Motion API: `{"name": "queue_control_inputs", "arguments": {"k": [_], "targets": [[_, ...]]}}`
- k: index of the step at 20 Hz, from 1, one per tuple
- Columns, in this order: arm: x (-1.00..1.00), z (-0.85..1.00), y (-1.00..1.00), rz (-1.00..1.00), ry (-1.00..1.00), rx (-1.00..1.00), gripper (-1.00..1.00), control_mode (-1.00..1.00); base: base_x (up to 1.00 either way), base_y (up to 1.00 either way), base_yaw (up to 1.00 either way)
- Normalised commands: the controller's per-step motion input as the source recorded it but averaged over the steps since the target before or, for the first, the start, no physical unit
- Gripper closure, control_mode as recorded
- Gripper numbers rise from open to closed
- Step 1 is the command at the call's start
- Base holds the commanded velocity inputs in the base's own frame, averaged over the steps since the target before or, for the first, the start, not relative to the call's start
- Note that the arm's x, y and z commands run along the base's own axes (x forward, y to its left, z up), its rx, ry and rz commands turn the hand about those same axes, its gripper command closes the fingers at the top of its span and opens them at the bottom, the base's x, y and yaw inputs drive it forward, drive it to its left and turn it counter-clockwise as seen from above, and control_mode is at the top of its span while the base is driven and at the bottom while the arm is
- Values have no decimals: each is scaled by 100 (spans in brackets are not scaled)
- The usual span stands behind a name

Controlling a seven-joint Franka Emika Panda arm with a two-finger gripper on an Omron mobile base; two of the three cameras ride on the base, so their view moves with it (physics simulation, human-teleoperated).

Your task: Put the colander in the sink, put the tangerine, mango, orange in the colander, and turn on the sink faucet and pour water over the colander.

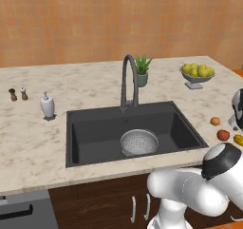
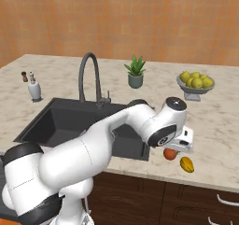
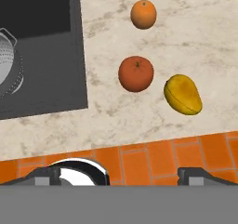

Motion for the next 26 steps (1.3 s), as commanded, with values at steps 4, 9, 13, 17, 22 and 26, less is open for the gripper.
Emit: {"name": "queue_control_inputs", "arguments": {"k": [4,9,13,17,22,26], "targets": [[0,0,-43,18,5,0,-100,-100,0,0,0],[0,-11,-52,13,5,0,-100,-100,0,0,0],[7,-30,-42,10,7,0,-100,-100,0,0,0],[14,-38,-33,7,1,0,-100,-100,0,0,0],[28,-36,-13,9,0,0,-100,-100,0,0,0],[36,-30,-4,9,0,0,-100,-100,0,0,0]]}}
